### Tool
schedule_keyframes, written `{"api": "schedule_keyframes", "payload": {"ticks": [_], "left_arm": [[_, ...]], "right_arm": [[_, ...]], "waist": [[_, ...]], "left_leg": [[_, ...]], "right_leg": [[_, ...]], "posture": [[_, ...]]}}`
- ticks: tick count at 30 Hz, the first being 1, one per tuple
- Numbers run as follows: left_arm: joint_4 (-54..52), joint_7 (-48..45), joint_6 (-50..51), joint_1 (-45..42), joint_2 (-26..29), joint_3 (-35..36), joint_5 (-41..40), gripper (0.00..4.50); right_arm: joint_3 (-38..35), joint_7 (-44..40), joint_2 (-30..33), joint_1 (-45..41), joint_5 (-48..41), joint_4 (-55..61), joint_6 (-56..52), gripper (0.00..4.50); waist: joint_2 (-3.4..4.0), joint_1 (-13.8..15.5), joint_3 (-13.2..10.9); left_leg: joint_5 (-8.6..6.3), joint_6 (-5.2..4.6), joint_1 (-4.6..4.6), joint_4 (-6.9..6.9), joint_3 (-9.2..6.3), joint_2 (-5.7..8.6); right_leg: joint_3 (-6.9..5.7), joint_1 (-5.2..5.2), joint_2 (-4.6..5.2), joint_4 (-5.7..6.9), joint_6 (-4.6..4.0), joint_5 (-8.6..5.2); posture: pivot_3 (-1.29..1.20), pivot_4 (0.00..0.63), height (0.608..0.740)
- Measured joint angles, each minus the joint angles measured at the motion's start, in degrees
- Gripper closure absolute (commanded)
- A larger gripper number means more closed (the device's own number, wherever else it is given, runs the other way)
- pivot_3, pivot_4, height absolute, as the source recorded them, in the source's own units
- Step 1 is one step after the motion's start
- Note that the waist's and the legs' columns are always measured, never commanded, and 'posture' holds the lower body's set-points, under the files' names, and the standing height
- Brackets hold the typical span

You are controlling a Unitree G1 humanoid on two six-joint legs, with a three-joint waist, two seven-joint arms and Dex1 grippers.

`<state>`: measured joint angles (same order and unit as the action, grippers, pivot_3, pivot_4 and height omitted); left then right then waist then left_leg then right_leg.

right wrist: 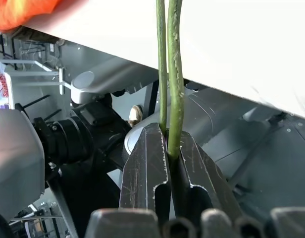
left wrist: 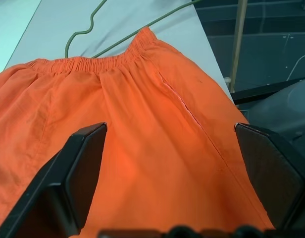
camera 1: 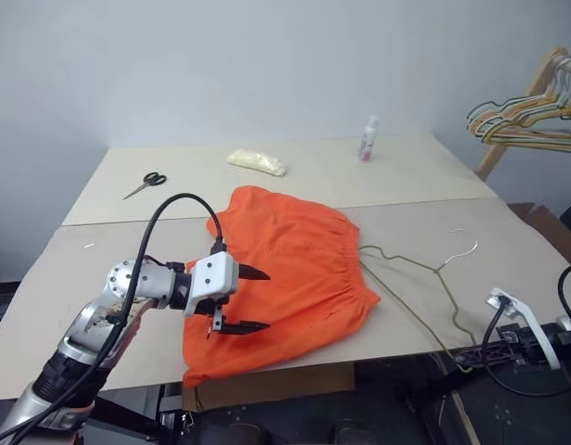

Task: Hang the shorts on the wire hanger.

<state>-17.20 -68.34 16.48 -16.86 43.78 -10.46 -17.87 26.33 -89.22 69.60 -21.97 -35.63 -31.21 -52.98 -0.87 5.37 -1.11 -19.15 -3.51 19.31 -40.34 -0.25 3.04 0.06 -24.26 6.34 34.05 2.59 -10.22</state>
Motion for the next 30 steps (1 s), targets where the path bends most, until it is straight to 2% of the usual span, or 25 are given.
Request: {"api": "schedule_keyframes", "payload": {"ticks": [8,14,16,22,25,30], "left_arm": [[0.00,0.34,-0.07,0.47,-0.07,-0.15,0.51,0.03],[-0.17,0.56,-0.12,1.47,-0.09,-1.12,1.44,0.03],[-0.42,0.57,-0.12,1.62,-0.05,-1.26,1.97,0.03],[-1.08,0.70,-0.12,1.84,-0.01,-1.87,2.49,0.03],[-1.10,0.90,-0.09,1.86,0.01,-1.87,2.59,0.03],[-1.15,1.42,-0.05,1.87,0.02,-1.87,2.61,0.03]], "right_arm": [[2.72,-0.02,2.81,0.04,-6.09,4.19,0.49,4.50],[10.09,-0.05,5.08,-3.74,-9.62,6.15,1.40,4.50],[12.19,-0.10,3.76,-6.99,-9.29,4.13,1.04,4.50],[15.06,-0.23,-7.24,-16.96,-3.30,-10.23,-0.19,4.50],[16.37,-0.23,-8.84,-18.59,-1.68,-13.17,-0.19,4.50],[18.27,-0.23,-9.93,-20.85,-1.68,-14.55,-0.20,4.50]], "waist": [[0.01,0.29,0.00],[0.00,0.21,0.00],[-0.01,0.14,-0.01],[-0.03,0.39,0.00],[0.00,1.22,0.02],[0.01,1.63,0.02]], "left_leg": [[-0.01,-0.01,0.02,0.00,-0.02,0.01],[-0.01,-0.02,0.00,-0.01,0.01,-0.01],[0.00,0.00,-0.01,-0.04,0.04,-0.04],[0.01,0.02,0.03,-0.06,-0.02,-0.01],[0.21,0.36,0.16,-0.06,-0.12,0.03],[0.21,0.37,0.42,-0.06,-0.11,0.05]], "right_leg": [[-0.02,0.00,0.01,-0.02,0.00,0.00],[-0.04,0.00,0.01,-0.01,0.01,0.00],[-0.04,0.00,-0.01,-0.01,0.01,0.00],[-0.03,-0.01,-0.04,0.01,0.00,0.01],[-0.09,-0.11,-0.01,-0.03,-0.01,0.01],[-0.10,-0.32,0.01,-0.07,-0.01,0.01]], "posture": [[0.15,0.000,0.740],[0.16,0.000,0.740],[0.16,0.000,0.740],[0.18,0.000,0.740],[0.18,0.000,0.740],[0.19,0.000,0.740]]}}
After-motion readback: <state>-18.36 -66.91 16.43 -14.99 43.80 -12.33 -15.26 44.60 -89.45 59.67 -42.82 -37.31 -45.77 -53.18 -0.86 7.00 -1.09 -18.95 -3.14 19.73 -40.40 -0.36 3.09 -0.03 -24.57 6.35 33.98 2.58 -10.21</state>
